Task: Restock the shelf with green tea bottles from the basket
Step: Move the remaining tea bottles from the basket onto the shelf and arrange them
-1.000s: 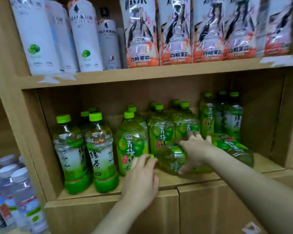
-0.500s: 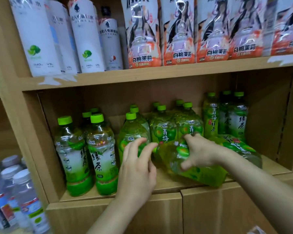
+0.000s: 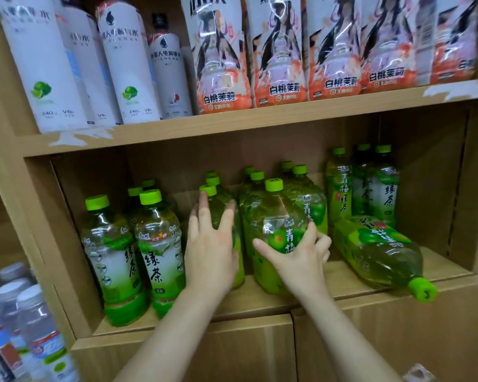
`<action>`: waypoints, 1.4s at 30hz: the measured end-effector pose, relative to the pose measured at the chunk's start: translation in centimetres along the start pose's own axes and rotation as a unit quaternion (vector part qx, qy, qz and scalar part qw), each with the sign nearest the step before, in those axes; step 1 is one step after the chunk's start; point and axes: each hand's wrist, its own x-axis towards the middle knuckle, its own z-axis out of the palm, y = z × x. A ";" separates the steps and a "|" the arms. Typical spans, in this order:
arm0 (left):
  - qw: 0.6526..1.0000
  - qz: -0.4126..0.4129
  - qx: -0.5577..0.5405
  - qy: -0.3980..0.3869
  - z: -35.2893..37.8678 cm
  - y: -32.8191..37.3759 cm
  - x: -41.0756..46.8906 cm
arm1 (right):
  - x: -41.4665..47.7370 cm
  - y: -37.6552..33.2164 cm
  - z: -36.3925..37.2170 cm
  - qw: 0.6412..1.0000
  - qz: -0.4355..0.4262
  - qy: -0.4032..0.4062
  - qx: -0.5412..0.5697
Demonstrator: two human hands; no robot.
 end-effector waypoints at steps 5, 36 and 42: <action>0.997 0.011 -0.072 0.031 0.1 -1.3 -0.1 | 0.0 0.7 -0.8 0.998 -0.041 -0.027 -0.025; 0.993 0.078 -0.080 0.044 -0.7 2.9 -3.0 | 0.6 2.7 -12.1 0.939 -0.091 0.007 -0.331; 0.955 0.146 -0.248 -0.077 4.1 9.5 -5.5 | -0.1 8.0 -14.6 0.964 0.009 -0.019 -0.263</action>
